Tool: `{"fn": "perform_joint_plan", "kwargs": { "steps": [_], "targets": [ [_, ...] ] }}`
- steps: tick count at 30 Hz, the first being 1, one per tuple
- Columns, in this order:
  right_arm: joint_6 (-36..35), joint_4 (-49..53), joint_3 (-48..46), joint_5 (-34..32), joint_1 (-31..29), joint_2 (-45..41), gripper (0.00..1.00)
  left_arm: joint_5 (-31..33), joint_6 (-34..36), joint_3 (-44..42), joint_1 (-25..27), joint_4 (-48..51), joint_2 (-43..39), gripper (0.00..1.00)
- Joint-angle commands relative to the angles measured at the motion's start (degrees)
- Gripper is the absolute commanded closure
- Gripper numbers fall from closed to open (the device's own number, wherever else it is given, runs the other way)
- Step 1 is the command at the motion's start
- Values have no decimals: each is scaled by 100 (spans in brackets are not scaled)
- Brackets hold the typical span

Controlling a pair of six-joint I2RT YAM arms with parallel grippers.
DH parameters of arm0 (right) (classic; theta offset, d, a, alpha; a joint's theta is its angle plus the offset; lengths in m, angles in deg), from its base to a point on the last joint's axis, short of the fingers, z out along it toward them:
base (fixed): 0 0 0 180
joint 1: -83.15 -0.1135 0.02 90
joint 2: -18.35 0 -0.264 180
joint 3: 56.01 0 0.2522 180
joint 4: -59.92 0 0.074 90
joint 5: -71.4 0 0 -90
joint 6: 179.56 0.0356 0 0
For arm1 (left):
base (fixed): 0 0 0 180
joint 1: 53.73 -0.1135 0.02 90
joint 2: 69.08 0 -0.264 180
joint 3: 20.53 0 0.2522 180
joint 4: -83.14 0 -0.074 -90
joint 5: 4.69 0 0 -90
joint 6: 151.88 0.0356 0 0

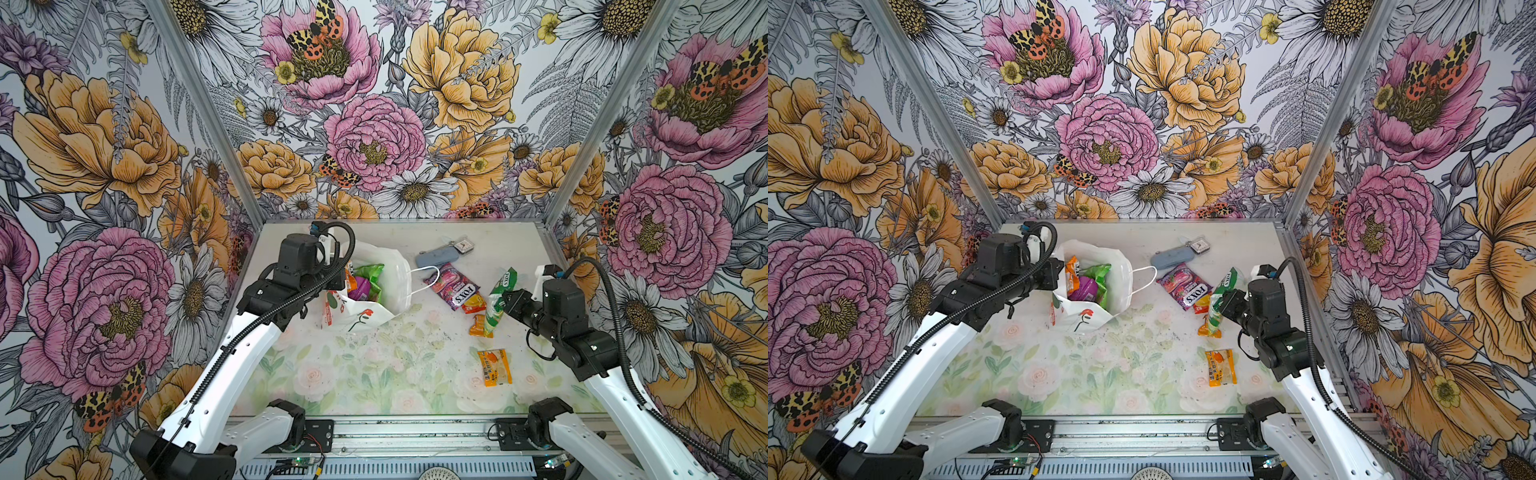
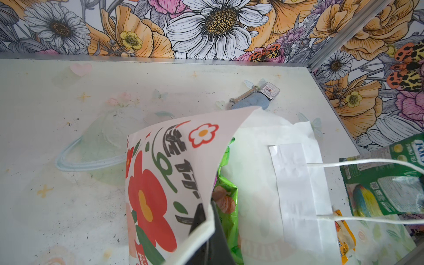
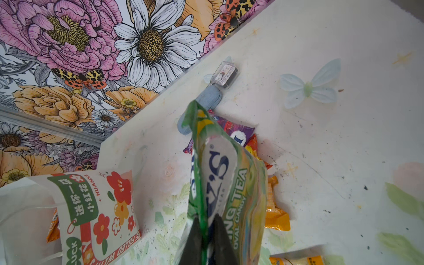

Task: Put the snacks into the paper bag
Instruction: 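Carry the green candy bag with the right gripper over the paper bag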

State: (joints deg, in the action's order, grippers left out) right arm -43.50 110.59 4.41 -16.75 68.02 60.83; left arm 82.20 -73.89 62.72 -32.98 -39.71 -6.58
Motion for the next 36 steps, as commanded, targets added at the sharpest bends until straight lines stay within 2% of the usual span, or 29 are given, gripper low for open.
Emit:
{"fn": "perform_joint_plan", "kwargs": {
  "steps": [1,19,30,36],
  "targets": [
    [61,-368,341,88,-64,-134,100,-266,82,-32,12,-411,-159,100],
    [153,-384,965,-56,-461,-8,100,-274,144,-77,166,-429,-308,100],
    [-78,-403,1599,-660,-1213,242,100,-305,155,-100,219,-474,-375,100],
    [-272,-657,1939,-739,-1648,505,100,-324,164,-104,235,-473,-370,100]
  ]
}}
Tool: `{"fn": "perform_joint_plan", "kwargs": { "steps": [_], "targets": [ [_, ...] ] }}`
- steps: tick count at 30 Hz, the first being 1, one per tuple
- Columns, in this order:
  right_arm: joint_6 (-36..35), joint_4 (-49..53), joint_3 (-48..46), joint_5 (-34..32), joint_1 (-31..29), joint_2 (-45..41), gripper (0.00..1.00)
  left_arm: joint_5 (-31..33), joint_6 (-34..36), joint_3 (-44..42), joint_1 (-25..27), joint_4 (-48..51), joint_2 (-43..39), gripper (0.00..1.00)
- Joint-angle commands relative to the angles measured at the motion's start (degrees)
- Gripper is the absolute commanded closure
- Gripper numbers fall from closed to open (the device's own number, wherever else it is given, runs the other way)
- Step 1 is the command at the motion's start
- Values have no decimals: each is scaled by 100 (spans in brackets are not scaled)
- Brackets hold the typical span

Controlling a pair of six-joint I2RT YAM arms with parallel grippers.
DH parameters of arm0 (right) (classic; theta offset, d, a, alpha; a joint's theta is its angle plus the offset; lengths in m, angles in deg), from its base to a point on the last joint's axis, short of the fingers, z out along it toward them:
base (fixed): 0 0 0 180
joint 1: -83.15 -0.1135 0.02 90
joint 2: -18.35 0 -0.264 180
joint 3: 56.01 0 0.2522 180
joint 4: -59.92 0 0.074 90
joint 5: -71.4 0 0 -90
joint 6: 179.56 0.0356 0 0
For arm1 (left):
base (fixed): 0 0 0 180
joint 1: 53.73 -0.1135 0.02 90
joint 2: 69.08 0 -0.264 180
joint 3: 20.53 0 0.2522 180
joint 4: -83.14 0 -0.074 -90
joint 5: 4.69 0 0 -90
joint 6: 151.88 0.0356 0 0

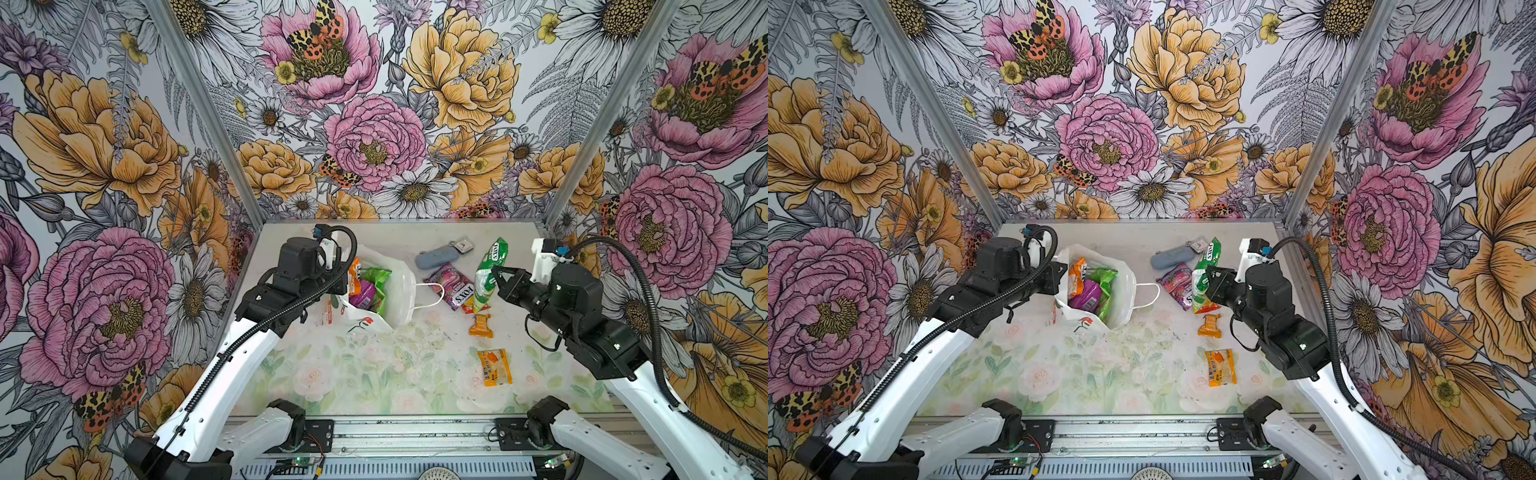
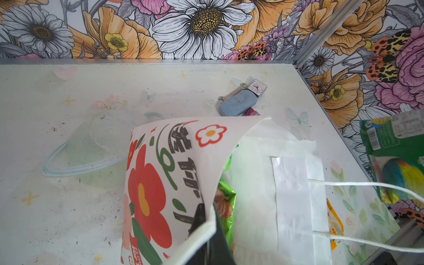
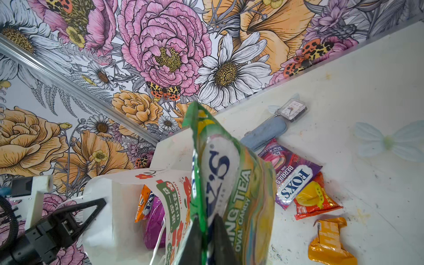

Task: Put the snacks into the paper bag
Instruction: 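Carry the green candy bag with the right gripper over the paper bag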

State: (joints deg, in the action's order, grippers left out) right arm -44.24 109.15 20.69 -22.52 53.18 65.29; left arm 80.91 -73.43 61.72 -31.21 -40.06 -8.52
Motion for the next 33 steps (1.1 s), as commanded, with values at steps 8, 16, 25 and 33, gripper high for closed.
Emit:
{"fn": "perform_joint_plan", "kwargs": {
  "steps": [8,16,25,33],
  "targets": [
    [-560,-766,858,-357,-917,473,100,-172,122,-5,76,-438,-185,100],
    [-1284,-1292,1525,-463,-2089,1130,100,-204,131,-8,102,-440,-167,100],
    [-1665,-1748,1939,-168,-2789,1959,100,-210,145,-11,136,-446,-190,100],
    [-1787,-1885,2035,-117,-2909,2040,100,-234,180,-18,184,-444,-175,100]
  ]
}}
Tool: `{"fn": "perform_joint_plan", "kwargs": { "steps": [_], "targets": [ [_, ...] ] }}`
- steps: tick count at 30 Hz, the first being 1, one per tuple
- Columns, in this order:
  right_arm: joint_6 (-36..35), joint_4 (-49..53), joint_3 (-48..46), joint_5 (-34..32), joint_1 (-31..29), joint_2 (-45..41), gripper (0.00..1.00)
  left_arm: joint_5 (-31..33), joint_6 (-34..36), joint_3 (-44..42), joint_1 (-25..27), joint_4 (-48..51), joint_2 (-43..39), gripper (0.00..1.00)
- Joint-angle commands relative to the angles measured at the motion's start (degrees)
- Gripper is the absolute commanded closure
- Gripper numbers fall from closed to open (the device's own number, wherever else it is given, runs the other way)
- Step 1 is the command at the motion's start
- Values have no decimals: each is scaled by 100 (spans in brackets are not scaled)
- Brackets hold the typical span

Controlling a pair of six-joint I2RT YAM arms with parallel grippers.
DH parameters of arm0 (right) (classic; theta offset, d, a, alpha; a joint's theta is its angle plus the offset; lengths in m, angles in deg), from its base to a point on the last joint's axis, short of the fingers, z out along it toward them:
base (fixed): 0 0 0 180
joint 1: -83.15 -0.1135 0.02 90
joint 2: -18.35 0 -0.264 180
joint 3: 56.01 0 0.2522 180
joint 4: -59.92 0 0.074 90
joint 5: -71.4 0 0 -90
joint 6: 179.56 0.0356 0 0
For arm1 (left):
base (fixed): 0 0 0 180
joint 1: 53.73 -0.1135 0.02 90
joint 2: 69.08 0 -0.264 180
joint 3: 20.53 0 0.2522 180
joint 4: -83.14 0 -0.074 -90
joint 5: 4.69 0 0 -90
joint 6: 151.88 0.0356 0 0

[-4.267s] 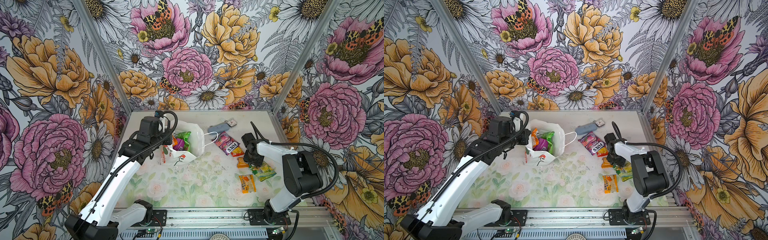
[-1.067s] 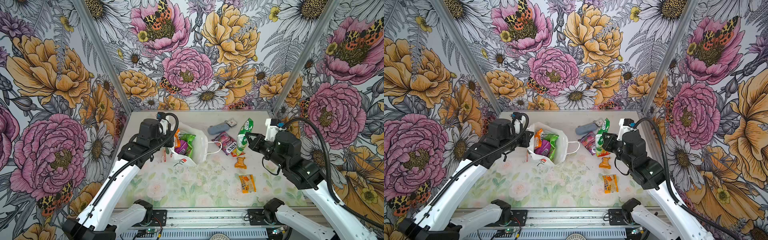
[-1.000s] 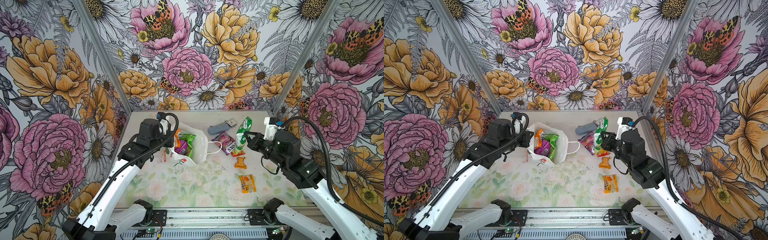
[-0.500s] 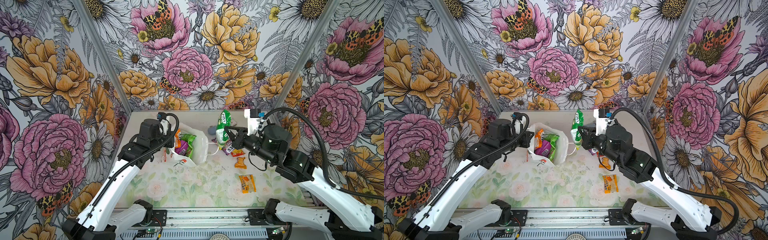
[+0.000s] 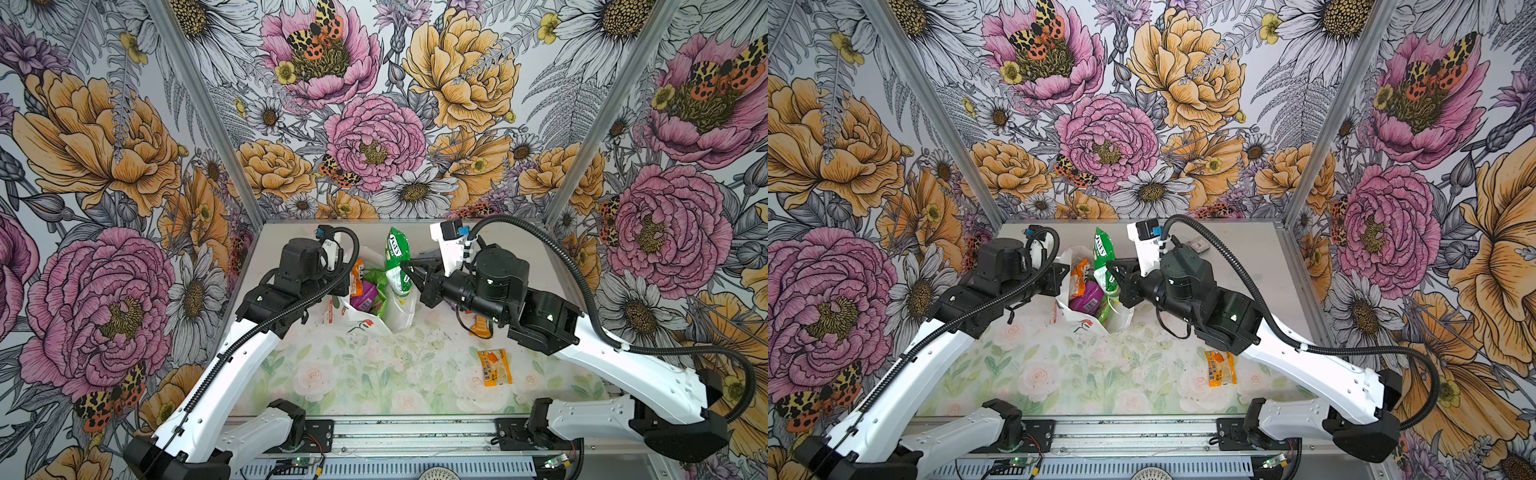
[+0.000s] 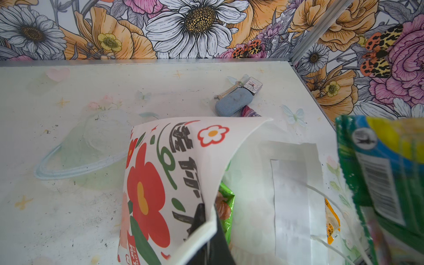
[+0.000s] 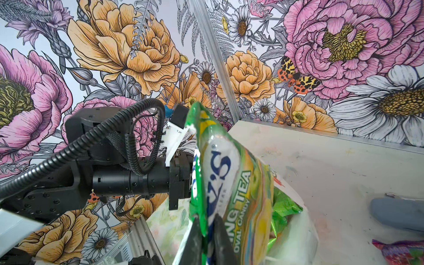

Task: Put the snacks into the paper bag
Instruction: 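Carry the green candy bag with the right gripper over the paper bag, then lower the green candy bag into the paper bag held by the left gripper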

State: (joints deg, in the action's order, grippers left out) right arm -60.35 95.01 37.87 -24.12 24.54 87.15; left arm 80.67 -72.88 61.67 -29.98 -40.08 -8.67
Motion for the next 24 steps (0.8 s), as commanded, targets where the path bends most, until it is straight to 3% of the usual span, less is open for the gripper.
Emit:
{"fn": "perform_joint_plan", "kwargs": {
  "steps": [1,5,11,18,24],
  "targets": [
    [-190,-482,367,83,-54,-160,100,-209,127,-14,66,-435,-139,100],
    [-125,-614,604,529,-69,-125,100,-178,125,-10,61,-435,-120,100],
    [-61,-662,598,568,-177,60,100,-148,125,-15,66,-431,-134,100],
    [108,-904,-144,395,-186,181,100,-139,130,-13,66,-435,-152,100],
    [63,-1025,-613,670,-94,339,100,-165,130,-11,86,-435,-160,100]
  ]
}}
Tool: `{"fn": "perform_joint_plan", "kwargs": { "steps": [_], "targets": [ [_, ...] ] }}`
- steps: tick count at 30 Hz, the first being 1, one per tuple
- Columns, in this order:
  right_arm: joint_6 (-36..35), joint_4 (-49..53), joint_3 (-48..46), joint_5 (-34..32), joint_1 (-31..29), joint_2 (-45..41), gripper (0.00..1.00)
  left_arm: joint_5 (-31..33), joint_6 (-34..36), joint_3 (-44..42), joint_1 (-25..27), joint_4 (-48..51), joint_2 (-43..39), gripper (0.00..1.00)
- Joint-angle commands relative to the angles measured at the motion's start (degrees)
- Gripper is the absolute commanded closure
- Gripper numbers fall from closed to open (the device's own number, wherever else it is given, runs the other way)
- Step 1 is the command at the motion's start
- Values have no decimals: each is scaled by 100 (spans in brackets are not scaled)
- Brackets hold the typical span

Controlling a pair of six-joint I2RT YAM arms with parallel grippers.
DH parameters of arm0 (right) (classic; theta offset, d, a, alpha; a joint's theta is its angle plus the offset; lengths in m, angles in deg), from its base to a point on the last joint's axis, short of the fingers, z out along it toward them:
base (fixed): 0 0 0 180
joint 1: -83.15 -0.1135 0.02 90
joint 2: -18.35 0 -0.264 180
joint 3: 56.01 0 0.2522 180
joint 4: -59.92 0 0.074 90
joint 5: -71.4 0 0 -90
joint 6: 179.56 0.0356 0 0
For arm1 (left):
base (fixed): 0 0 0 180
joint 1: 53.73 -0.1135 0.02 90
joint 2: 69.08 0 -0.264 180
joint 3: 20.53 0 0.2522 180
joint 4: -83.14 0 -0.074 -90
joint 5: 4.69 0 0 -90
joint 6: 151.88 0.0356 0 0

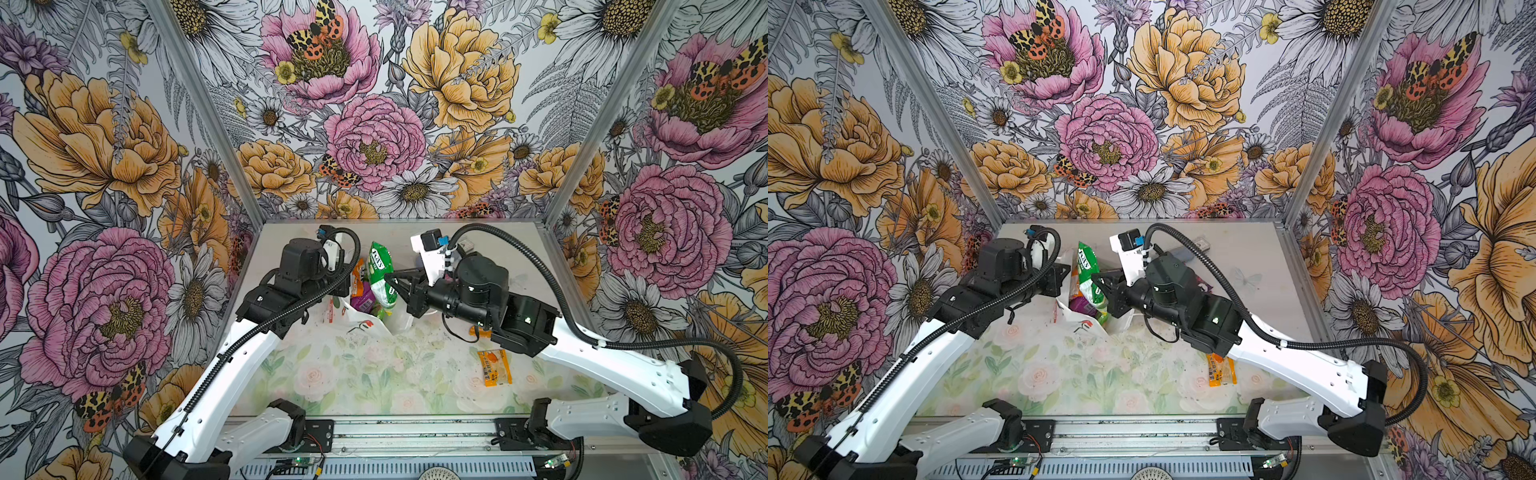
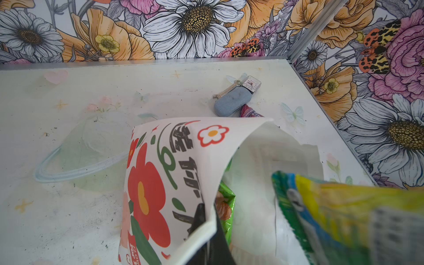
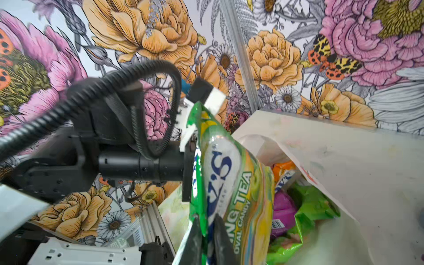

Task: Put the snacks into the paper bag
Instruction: 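Lower the green candy bag into the paper bag held by the left gripper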

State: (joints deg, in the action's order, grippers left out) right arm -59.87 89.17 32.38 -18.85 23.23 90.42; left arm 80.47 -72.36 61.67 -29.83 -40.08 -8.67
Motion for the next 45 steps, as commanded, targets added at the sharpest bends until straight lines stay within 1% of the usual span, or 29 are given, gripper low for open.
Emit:
{"fn": "perform_joint_plan", "kwargs": {
  "steps": [1,5,12,15,18,20,22,24,28,31,32,36,39,42,45],
  "targets": [
    [35,-478,-142,247,96,52,100,-155,82,-12,71,-435,-167,100],
    [59,-634,-334,541,227,240,100,-214,97,-7,96,-437,-163,100],
    [10,-764,-507,217,398,372,100,-367,141,-41,166,-502,-241,100],
    [195,-1236,-793,306,550,324,100,-420,143,-45,176,-523,-259,100],
    [258,-1606,-937,384,545,348,100,-462,147,-46,185,-530,-249,100],
    [99,-1611,-888,398,478,474,100,-465,143,-47,193,-532,-255,100],
    [-110,-1655,-910,158,405,526,100,-459,147,-50,196,-532,-250,100],
    [-192,-1852,-992,67,393,511,100,-459,149,-49,203,-534,-249,100],
    [-88,-2481,-1069,144,380,412,100,-421,145,-46,205,-532,-248,100],
    [147,-3609,-1425,216,394,402,100,-392,106,-50,171,-554,-265,100],
    [244,-3946,-1512,262,391,464,100,-423,83,-52,138,-586,-291,100],
    [674,-4748,-1543,450,368,907,100,-574,-17,-172,-13,-777,-440,100],
    [999,-5526,-1696,476,371,1238,100,-630,-42,-160,-83,-789,-451,100],
    [1192,-5846,-1750,401,362,1451,100,-615,-100,-182,-123,-830,-459,100],
    [1086,-5603,-1776,64,330,1489,100,-545,-112,-183,-132,-824,-450,100]
  ]
}}
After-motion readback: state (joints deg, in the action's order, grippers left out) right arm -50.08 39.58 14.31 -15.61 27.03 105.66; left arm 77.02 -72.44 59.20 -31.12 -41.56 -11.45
